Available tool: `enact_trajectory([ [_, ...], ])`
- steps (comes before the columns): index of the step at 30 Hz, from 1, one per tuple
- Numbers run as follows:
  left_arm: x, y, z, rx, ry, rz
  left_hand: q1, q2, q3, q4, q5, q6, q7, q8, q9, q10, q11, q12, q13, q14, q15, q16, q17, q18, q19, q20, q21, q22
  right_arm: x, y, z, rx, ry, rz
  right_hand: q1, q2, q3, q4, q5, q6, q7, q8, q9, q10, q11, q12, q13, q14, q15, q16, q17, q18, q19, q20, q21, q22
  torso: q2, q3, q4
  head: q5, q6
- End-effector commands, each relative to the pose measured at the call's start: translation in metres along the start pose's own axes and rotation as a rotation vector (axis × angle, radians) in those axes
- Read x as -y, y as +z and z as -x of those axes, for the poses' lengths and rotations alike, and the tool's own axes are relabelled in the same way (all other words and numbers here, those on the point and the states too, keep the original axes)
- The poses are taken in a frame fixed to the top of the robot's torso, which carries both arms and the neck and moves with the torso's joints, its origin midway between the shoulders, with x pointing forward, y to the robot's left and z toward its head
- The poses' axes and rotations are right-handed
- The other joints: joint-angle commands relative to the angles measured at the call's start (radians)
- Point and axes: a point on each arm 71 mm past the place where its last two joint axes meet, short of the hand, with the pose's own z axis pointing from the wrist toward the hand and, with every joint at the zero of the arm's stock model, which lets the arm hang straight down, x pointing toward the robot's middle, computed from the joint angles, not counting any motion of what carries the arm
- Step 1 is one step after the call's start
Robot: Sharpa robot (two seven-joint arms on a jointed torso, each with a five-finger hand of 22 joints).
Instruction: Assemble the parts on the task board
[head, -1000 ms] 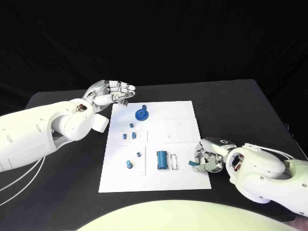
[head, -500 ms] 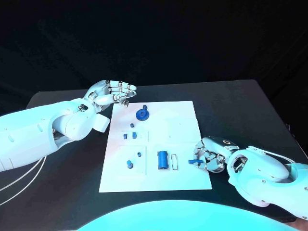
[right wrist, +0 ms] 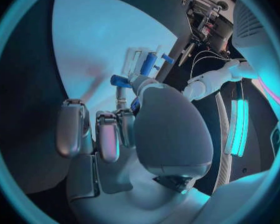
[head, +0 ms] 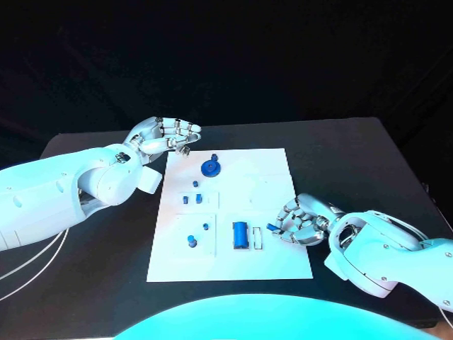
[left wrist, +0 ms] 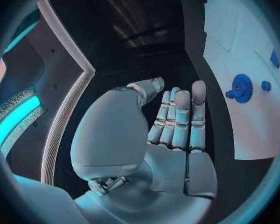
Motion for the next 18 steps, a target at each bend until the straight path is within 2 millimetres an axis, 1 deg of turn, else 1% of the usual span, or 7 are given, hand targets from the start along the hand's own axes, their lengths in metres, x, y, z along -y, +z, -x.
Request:
enact_trajectory([
  [1,0.001,0.0,-0.001,0.002,-0.004,-0.007,0.005,0.008,0.007,-0.001,-0.001,-0.011,0.014,0.004,-0.002,-0.01,-0.001,0.003,-0.001,-0.004,-0.001,0.005,-0.003,0.016,0.002,0.005,-0.005,-0.001,0.002,0.002,-0.008,-0.096,0.08,-0.048,-0.022,0.004,0.003,-0.004,0.0,-0.004,-0.004,0.003,0.01,0.035,-0.001,-0.004,0.144,0.09,-0.004,0.001,0.203,-0.01,0.034,-0.008,-0.003,0.195,0.0,0.0004,0.0,0.003,-0.004],
  [4,0.001,0.0,-0.001,0.003,-0.004,-0.005,0.005,0.008,0.007,-0.001,-0.001,-0.011,0.014,0.004,-0.002,-0.01,-0.001,0.003,-0.001,-0.004,-0.001,0.005,-0.003,0.016,0.002,0.005,-0.005,-0.001,0.001,0.006,-0.012,-0.115,0.084,-0.062,-0.061,0.013,-0.002,-0.002,-0.001,0.0,-0.005,0.007,0.013,0.042,-0.002,0.008,0.154,0.092,-0.005,0.005,0.211,-0.012,0.037,-0.008,0.012,0.198,-0.001,0.0003,-0.0003,0.004,-0.004],
  [8,0.001,0.0,-0.001,0.0,-0.004,-0.004,0.007,0.013,0.011,-0.001,0.0,-0.013,0.015,0.005,-0.002,-0.012,0.0,0.005,-0.002,-0.004,0.0,0.006,-0.002,0.015,0.002,0.006,-0.005,0.0,0.0,0.011,-0.016,-0.141,0.078,-0.082,-0.103,0.013,-0.012,-0.001,-0.001,0.004,-0.007,0.011,0.016,0.045,-0.003,0.012,0.158,0.092,-0.006,0.005,0.212,-0.012,0.038,-0.009,0.016,0.199,0.0,-0.0006,0.0012,0.003,-0.002],
  [11,0.001,0.0,-0.001,-0.002,-0.003,-0.002,0.011,0.014,0.015,-0.003,0.001,-0.013,0.015,0.006,-0.003,-0.012,0.0,0.006,-0.002,-0.004,-0.001,0.006,-0.003,0.016,0.002,0.005,-0.004,0.0,-0.001,0.014,-0.019,-0.149,0.072,-0.092,-0.122,0.009,-0.02,-0.003,-0.002,0.006,-0.008,0.013,0.017,0.048,-0.004,0.015,0.16,0.092,-0.006,0.005,0.211,-0.012,0.038,-0.01,0.015,0.198,0.0,0.0004,0.0006,0.007,0.0],
  [15,0.0,0.0,-0.001,-0.005,0.003,0.007,0.019,0.016,0.022,-0.009,0.001,-0.011,0.014,0.009,-0.002,-0.014,0.0,0.007,-0.003,-0.005,-0.001,0.006,-0.004,0.016,0.003,0.005,-0.001,0.002,-0.002,0.016,-0.02,-0.144,0.07,-0.093,-0.128,0.007,-0.024,-0.003,-0.003,0.008,-0.008,0.014,0.018,0.049,-0.004,0.017,0.162,0.092,-0.006,0.005,0.211,-0.012,0.038,-0.01,0.015,0.198,0.0,0.0001,0.0,0.007,0.002],
  [17,0.0,0.0,-0.001,-0.007,0.005,0.01,0.019,0.016,0.022,-0.009,0.001,-0.011,0.014,0.009,-0.002,-0.014,0.0,0.008,-0.003,-0.005,-0.001,0.006,-0.004,0.016,0.003,0.005,-0.001,0.002,-0.003,0.017,-0.021,-0.142,0.066,-0.089,-0.128,0.007,-0.024,-0.003,-0.003,0.008,-0.008,0.014,0.018,0.049,-0.004,0.017,0.162,0.092,-0.006,0.005,0.211,-0.012,0.038,-0.01,0.015,0.198,0.0,0.0001,0.0002,0.007,0.002],
  [18,0.0,0.0,-0.001,-0.007,0.006,0.012,0.019,0.016,0.022,-0.009,0.001,-0.011,0.014,0.009,-0.002,-0.014,0.0,0.008,-0.003,-0.005,-0.001,0.006,-0.004,0.016,0.003,0.005,-0.001,0.002,-0.004,0.018,-0.021,-0.139,0.061,-0.086,-0.13,0.006,-0.026,-0.003,-0.003,0.008,-0.008,0.014,0.018,0.049,-0.004,0.017,0.163,0.092,-0.007,0.004,0.21,-0.012,0.037,-0.01,0.012,0.198,0.0,-0.0002,0.0001,0.006,-0.001],
])
